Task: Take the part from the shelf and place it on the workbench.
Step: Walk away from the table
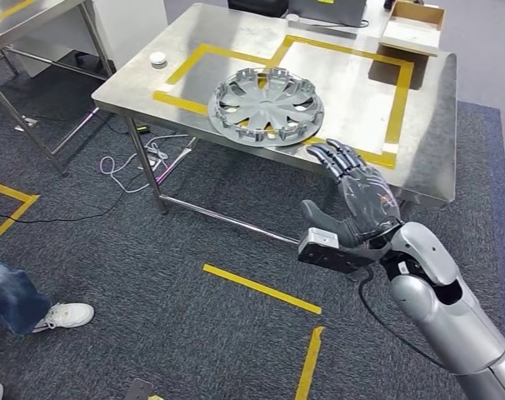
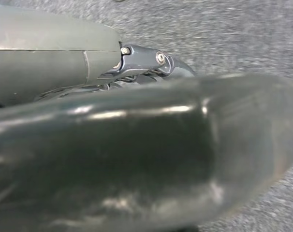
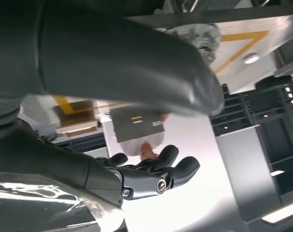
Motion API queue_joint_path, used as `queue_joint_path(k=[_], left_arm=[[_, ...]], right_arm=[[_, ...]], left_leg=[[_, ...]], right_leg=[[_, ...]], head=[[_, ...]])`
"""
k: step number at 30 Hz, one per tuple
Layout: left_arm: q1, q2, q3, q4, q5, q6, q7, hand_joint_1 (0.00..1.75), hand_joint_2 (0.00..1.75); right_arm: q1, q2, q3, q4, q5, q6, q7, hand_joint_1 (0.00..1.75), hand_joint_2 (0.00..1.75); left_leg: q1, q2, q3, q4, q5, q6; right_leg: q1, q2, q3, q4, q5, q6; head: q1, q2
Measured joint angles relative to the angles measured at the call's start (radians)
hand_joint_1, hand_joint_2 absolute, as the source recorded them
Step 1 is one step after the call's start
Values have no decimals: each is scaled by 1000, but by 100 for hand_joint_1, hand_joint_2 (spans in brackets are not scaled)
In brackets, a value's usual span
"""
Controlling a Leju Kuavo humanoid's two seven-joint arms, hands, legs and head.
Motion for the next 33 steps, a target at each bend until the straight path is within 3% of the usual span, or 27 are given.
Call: queue_joint_path(k=[1,3,5,6,7,8,10,12,14,16,18,19,20,21,23,25,27,29,31,33], left_arm=[[2,0,0,0,1,-2,0,0,0],[3,1,0,0,2,-4,0,0,0],[6,2,0,0,2,-4,0,0,0],[7,2,0,0,2,-4,0,0,0],[9,2,0,0,3,-4,0,0,0],[9,2,0,0,3,-5,0,0,0],[8,1,0,0,4,-5,-1,0,0],[7,1,0,0,5,-5,-2,0,0],[9,2,0,0,5,-5,-3,0,0],[11,4,0,0,5,-5,-5,0,0],[10,4,0,0,5,-5,-7,0,0],[10,5,0,0,5,-5,-8,0,0],[10,5,0,0,5,-5,-9,0,0],[10,6,0,0,5,-5,-9,0,0],[11,7,0,0,5,-5,-10,0,0],[10,8,0,0,5,-4,-11,0,0],[9,9,0,0,6,-4,-12,0,0],[10,9,0,0,6,-4,-13,0,0],[11,9,0,0,7,-4,-13,0,0],[9,8,0,0,7,-4,-13,0,0]], right_arm=[[1,0,-3,0,0,-1,-1,0,175],[3,0,-7,-1,-1,-2,-2,0,175],[10,0,-8,-1,-1,-2,-2,0,175],[13,0,-8,-1,-1,-3,-2,0,175],[16,0,-9,-1,-1,-4,-3,0,175],[16,0,-10,-2,-1,-6,-3,0,175],[17,0,-16,-5,-1,-10,-4,0,175],[18,0,-23,-9,-1,-13,-5,0,175],[20,0,-27,-12,-1,-15,-6,0,175],[22,0,-29,-16,0,-18,-8,0,175],[25,0,-32,-19,0,-20,-10,0,175],[26,0,-33,-20,0,-20,-11,0,175],[29,0,-34,-20,0,-20,-12,0,175],[30,0,-35,-20,0,-21,-14,0,175],[32,0,-36,-23,0,-22,-18,0,175],[32,0,-38,-26,0,-23,-20,0,175],[32,0,-42,-27,0,-24,-21,0,175],[32,0,-44,-28,0,-25,-21,0,175],[32,0,-46,-30,0,-26,-22,0,175],[34,0,-49,-32,0,-27,-21,0,175]], left_leg=[[1,-4,-4,-2,7,7],[-2,-15,-18,-1,18,15],[-5,-29,-31,0,27,17],[-7,-37,-35,0,31,17],[-9,-46,-37,1,34,16],[-10,-55,-39,1,36,15],[-10,-73,-46,4,40,9],[-6,-91,-61,8,47,-2],[-5,-105,-72,13,50,-13],[-8,-76,-90,49,25,-25],[-8,-27,-140,162,-37,-36],[-5,-15,-171,230,-65,-41],[-1,-10,-194,280,-79,-44],[1,-6,-201,296,-74,-46],[3,7,-163,213,-12,-45],[-3,49,-102,82,45,-39],[-10,74,-81,25,55,-28],[-11,56,-87,20,56,-15],[-8,33,-89,15,62,-2],[-6,11,-90,13,67,8]], right_leg=[[-1,6,-17,37,-27,3],[-2,20,-68,161,-101,8],[-2,25,-97,253,-137,7],[-2,28,-87,249,-128,5],[-2,32,-56,205,-103,2],[-2,44,-14,135,-72,-3],[-4,89,58,13,-39,-12],[-4,112,78,-22,-42,-15],[-5,91,79,-30,-39,-19],[-10,65,82,-36,-36,-26],[-10,36,85,-37,-36,-33],[-10,21,85,-36,-37,-35],[-9,6,86,-36,-38,-36],[-9,-7,86,-36,-40,-36],[-10,-30,90,-34,-44,-33],[-5,-51,95,-31,-51,-25],[3,-71,95,-28,-56,-17],[4,-88,94,-28,-60,-10],[-2,-53,81,0,-87,-3],[-6,7,31,108,-146,0]], head=[[0,0],[2,0],[1,0],[1,0],[1,0],[1,0],[0,0],[-2,0],[-2,0],[-6,0],[-12,0],[-12,0],[-12,0],[-12,0],[-13,0],[-13,0],[-11,0],[-10,0],[-8,0],[-4,0]])
